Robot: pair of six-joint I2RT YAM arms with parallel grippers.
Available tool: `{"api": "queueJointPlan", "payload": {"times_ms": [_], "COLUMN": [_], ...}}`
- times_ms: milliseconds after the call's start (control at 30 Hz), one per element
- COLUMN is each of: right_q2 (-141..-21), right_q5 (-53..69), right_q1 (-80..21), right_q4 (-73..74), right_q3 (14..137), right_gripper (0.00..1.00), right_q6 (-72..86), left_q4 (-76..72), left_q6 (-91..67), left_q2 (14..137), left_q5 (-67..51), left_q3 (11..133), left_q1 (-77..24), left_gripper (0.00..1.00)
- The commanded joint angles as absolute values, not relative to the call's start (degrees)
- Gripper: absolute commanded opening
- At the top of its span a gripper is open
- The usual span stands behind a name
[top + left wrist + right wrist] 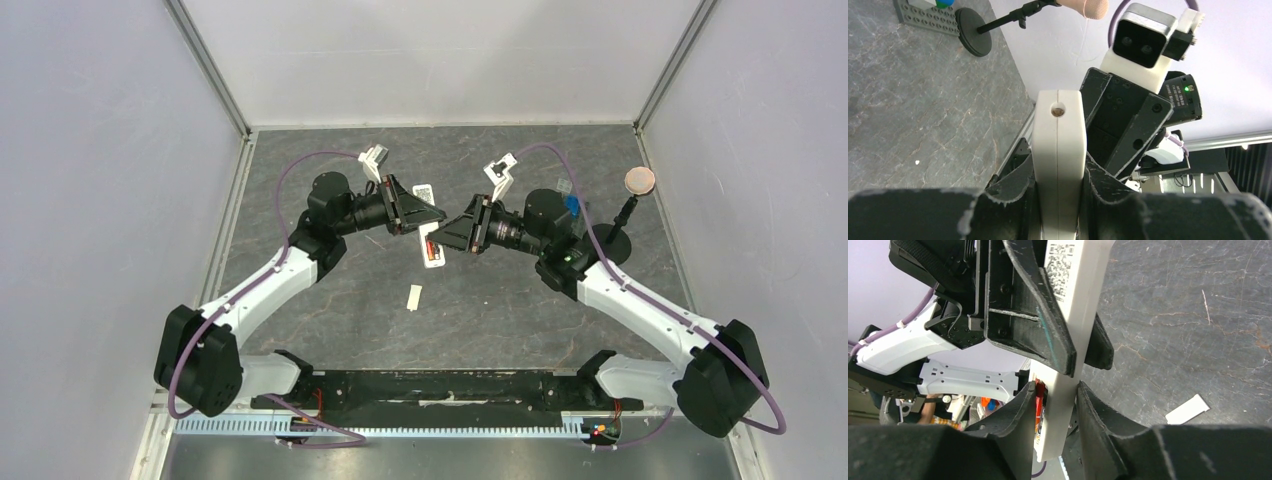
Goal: Load the batteries into the remote control
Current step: Load the battery into the remote control.
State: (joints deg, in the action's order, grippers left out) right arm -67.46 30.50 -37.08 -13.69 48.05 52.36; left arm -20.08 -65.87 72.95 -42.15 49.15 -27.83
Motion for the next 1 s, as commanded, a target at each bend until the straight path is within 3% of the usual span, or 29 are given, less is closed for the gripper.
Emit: {"api": "queueJointPlan", "payload": {"times_ms": [0,133,233,433,567,800,967], "right_q2": [-67.83,-67.98,-68.12,-67.18,-65.39,-62.93,-64.79], "right_q5": [32.26,32.82,33.21,33.19,33.08,29.11,16.51], "right_q1": [-37.25,-37.31,-37.26,-37.17,-36.71,-35.15,-35.81], "right_q4": [-16.59,-17.54,-18.12,-20.22,-21.51,-14.03,-0.22], "right_q3": [46.47,45.79,45.84,46.48,46.32,46.17,46.58], "right_gripper": [0.29,0.23,0.24,0.60,0.68,0.70,0.66], "right_q6": [52.87,54.15,54.77,57.86,59.28,55.09,45.06], "left_q4": [-26.15,-27.60,-27.68,-25.99,-23.02,-6.61,6.42], "left_q6": [-67.88,-69.38,-69.55,-68.55,-66.18,-57.49,-51.49], "left_q2": [72.96,72.91,72.79,72.48,71.54,66.71,61.72], "left_q5": [-43.33,-43.01,-42.57,-40.64,-38.96,-30.24,-22.30], "left_q3": [50.57,50.23,50.12,49.66,49.88,50.73,50.06], "left_q1": [-27.95,-27.95,-27.95,-27.95,-27.47,-21.87,-15.01], "left_gripper": [0.02,0.02,0.02,0.02,0.02,0.02,0.02]}}
